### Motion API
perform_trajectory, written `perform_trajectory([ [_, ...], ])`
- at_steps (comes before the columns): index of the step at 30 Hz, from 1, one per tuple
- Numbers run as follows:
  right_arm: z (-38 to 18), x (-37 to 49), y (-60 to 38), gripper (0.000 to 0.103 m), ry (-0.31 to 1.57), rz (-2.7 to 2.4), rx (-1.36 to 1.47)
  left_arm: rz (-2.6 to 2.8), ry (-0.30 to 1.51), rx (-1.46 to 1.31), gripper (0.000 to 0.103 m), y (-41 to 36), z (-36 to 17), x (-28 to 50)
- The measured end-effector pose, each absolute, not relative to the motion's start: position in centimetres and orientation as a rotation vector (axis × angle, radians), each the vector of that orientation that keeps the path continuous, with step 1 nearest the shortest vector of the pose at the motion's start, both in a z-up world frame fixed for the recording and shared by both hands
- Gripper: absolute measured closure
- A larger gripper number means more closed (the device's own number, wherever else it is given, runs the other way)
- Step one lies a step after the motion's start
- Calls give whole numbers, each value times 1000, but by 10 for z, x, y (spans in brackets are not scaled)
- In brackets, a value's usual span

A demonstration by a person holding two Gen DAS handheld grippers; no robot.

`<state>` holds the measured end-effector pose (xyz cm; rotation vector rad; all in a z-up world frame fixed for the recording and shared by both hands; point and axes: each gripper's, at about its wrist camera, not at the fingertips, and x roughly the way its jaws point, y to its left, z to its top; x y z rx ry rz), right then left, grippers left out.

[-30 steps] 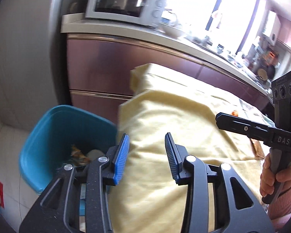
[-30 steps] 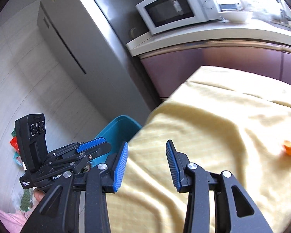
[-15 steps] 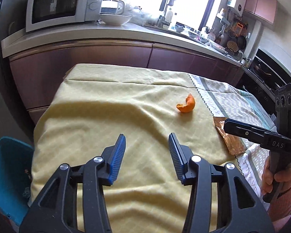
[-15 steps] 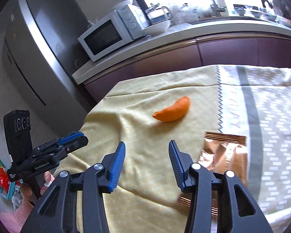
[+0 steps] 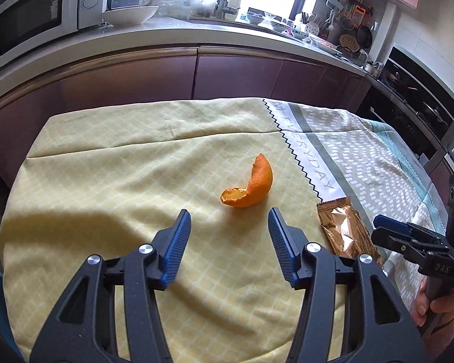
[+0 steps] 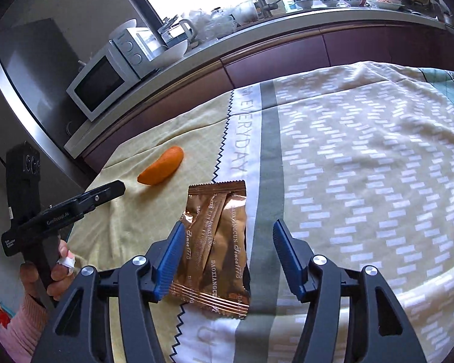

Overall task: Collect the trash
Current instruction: 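Grasp the curved orange peel with the left gripper while the right gripper grasps the brown wrapper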

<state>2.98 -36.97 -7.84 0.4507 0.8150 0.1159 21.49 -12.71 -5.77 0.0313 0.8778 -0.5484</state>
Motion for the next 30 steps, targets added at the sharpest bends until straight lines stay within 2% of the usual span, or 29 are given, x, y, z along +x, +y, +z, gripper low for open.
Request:
perform_trajectory([
  [6, -82, 30, -368, 44, 829, 145, 441, -559, 918, 46, 50, -147, -64, 230],
  [10, -80, 33, -362, 38, 833, 159, 423, -575, 941, 71, 50, -162, -69, 236],
  [15, -79, 36, -352, 35, 841, 182, 379, -571, 963, 99, 58, -173, -80, 241],
  [17, -79, 36, -347, 35, 843, 181, 353, -565, 956, 121, 67, -176, -80, 239],
  [20, -78, 37, -342, 36, 846, 177, 322, -561, 949, 129, 71, -176, -80, 237],
  [23, -78, 37, -339, 38, 849, 172, 301, -559, 939, 127, 77, -175, -78, 232],
  [26, -78, 38, -338, 44, 853, 158, 285, -561, 934, 113, 81, -169, -76, 227],
  [28, -78, 37, -338, 53, 856, 150, 281, -553, 921, 111, 83, -164, -74, 222],
  [30, -78, 38, -338, 55, 857, 144, 273, -551, 911, 106, 84, -159, -72, 216],
])
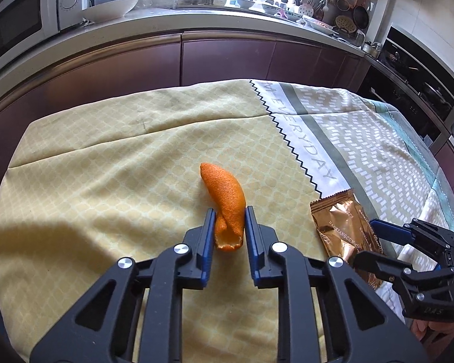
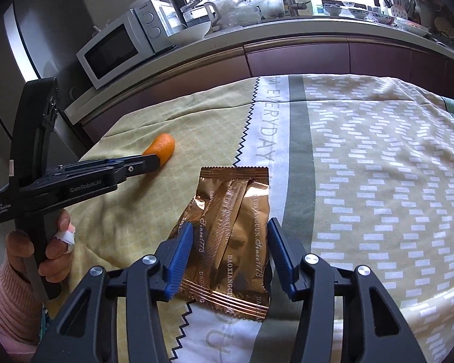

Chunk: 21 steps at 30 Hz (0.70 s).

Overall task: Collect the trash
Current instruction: 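Grasp the curved orange peel with the left gripper while the right gripper grasps the brown wrapper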

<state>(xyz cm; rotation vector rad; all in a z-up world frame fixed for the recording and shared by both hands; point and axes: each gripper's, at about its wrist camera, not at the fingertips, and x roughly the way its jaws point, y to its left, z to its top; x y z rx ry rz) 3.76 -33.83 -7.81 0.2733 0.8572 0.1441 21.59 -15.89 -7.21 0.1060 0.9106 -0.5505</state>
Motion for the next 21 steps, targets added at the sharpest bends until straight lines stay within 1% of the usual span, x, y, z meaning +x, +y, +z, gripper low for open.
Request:
perform_trajectory([
  [2, -78, 37, -337, 59, 859, 141, 265, -553, 896, 98, 85, -152, -69, 209],
  [3, -78, 37, -337, 65, 861, 141, 264, -552, 892, 92, 85, -149, -67, 205],
  [5, -79, 38, -337, 71, 862, 141, 267, -551, 880, 85, 85, -142, -64, 197],
  [6, -79, 39, -337, 89, 867, 147, 270, -548, 872, 84, 85, -139, -62, 192],
  [7, -81, 40, -337, 101, 879, 155, 277, -547, 866, 81, 85, -135, -60, 188],
  [16, -78, 33, -342, 101, 841, 246, 395, -569, 840, 39, 86, -103, -50, 152],
  [19, -76, 31, -337, 101, 838, 307, 441, -597, 845, 69, 86, -106, -53, 136],
  [21, -74, 31, -333, 98, 833, 344, 465, -615, 850, 103, 86, -112, -58, 127],
])
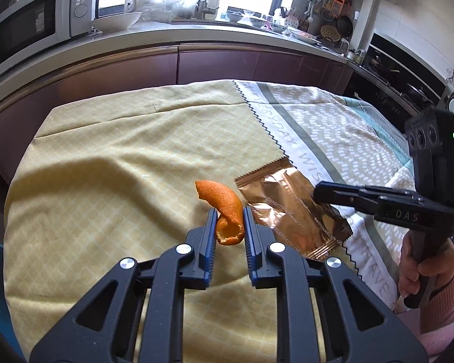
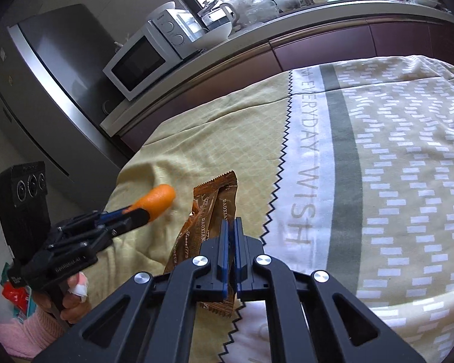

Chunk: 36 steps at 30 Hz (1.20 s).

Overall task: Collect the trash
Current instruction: 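Grasp the curved orange peel with the left gripper while the right gripper grasps the brown wrapper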

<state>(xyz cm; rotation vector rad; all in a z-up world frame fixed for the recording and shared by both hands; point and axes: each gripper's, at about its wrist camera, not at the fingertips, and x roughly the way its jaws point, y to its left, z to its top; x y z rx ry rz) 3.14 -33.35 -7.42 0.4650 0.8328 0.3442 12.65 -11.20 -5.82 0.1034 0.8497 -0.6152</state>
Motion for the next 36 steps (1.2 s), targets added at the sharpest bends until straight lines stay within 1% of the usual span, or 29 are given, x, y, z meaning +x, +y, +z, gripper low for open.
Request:
perform_trajectory([
  [3, -72, 32, -326, 96, 833, 400, 494, -627, 864, 134, 86, -119, -68, 116],
  [5, -71, 31, -323, 92, 833, 421, 506, -625, 873, 141, 86, -120, -73, 112],
  [7, -71, 31, -322, 75, 835, 458, 540, -628, 883, 137, 86, -120, -77, 112],
  [8, -72, 31, -322, 73, 836, 470, 552, -627, 887, 135, 86, -120, -78, 112],
  [12, -75, 32, -318, 73, 852, 462, 549, -626, 889, 133, 86, -118, -80, 111],
  [18, -79, 32, -310, 75, 878, 453, 516, -622, 888, 135, 86, -117, -79, 111],
  [19, -79, 32, -309, 77, 879, 448, 510, -622, 887, 137, 86, -117, -79, 111],
  [20, -79, 31, -307, 82, 878, 444, 499, -620, 887, 138, 86, -117, -79, 110],
  [21, -79, 31, -306, 93, 876, 443, 493, -620, 888, 137, 86, -117, -79, 111],
  [25, -76, 30, -308, 101, 853, 434, 500, -608, 881, 138, 86, -113, -77, 110],
  [36, -55, 23, -306, 102, 782, 456, 488, -557, 838, 122, 86, -85, -63, 96],
])
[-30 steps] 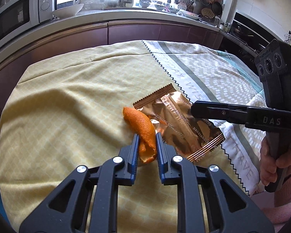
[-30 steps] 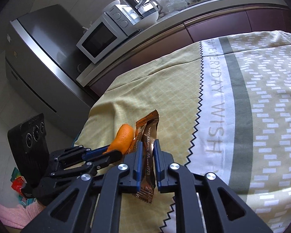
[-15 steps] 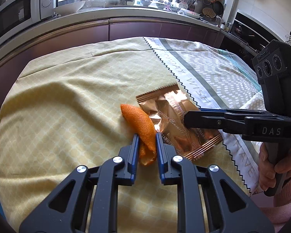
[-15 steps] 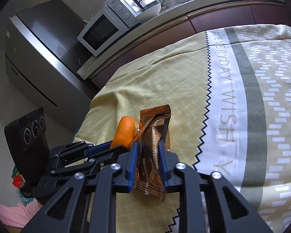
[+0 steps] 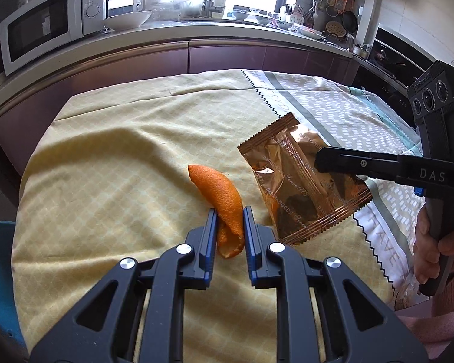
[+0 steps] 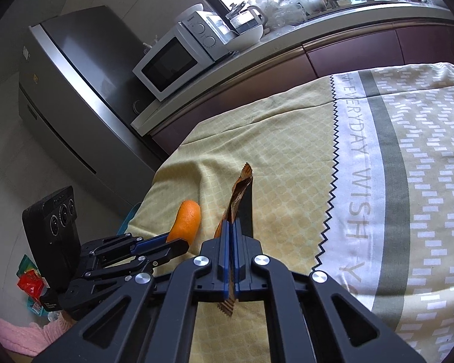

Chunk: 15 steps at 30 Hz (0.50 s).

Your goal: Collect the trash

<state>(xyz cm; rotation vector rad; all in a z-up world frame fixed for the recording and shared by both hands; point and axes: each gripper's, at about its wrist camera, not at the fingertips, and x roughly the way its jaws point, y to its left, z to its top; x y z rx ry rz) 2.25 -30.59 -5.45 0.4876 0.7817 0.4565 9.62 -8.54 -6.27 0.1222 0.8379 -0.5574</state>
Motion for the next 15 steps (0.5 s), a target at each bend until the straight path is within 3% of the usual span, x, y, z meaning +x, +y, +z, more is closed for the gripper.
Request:
perform_trajectory([
  [8, -49, 25, -295, 102, 779, 482, 480, -524, 816, 85, 86, -58, -51, 88],
  [15, -61, 31, -278, 93, 846, 515, 479, -519, 832, 70, 86, -45, -58, 83],
])
